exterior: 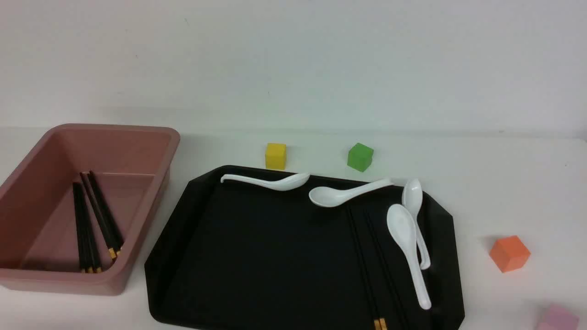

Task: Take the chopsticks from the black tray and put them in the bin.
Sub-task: Use the right arm to grab a pair of chopsticks

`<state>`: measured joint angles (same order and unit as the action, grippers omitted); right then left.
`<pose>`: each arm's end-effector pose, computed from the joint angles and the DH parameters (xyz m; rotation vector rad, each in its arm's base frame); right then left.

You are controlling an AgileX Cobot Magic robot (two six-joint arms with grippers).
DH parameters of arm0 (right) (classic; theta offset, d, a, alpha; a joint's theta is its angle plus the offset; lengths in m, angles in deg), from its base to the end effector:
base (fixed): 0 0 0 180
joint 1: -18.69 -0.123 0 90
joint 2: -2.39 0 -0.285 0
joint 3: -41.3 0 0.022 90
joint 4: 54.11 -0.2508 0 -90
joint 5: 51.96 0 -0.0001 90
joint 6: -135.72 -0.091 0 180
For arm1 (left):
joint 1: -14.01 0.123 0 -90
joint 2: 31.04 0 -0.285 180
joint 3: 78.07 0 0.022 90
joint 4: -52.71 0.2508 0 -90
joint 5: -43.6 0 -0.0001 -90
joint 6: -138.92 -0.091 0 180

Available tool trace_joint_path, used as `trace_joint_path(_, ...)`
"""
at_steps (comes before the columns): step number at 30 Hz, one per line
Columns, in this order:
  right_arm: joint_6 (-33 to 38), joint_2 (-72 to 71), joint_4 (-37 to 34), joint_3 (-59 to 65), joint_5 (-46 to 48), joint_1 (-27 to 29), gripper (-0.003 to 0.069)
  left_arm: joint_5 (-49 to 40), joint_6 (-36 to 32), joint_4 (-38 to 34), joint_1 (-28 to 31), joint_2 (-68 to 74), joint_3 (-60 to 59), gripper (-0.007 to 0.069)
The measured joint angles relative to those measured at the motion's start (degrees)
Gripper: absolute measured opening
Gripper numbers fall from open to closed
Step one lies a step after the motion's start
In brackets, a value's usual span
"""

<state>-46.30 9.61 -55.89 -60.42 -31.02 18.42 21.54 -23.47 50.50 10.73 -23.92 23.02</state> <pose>0.0528 0.0013 0.1746 0.0476 1.8573 0.0582 0.0522 -0.0043 0.1693 -0.2603 1.8784 -0.2870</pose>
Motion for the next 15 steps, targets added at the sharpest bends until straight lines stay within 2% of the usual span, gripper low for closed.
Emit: trace_joint_path(15,0.05,0.0,0.0,0.0,0.0,0.0,0.024,0.0,0.0,0.01,0.0,0.0,0.0,0.0092)
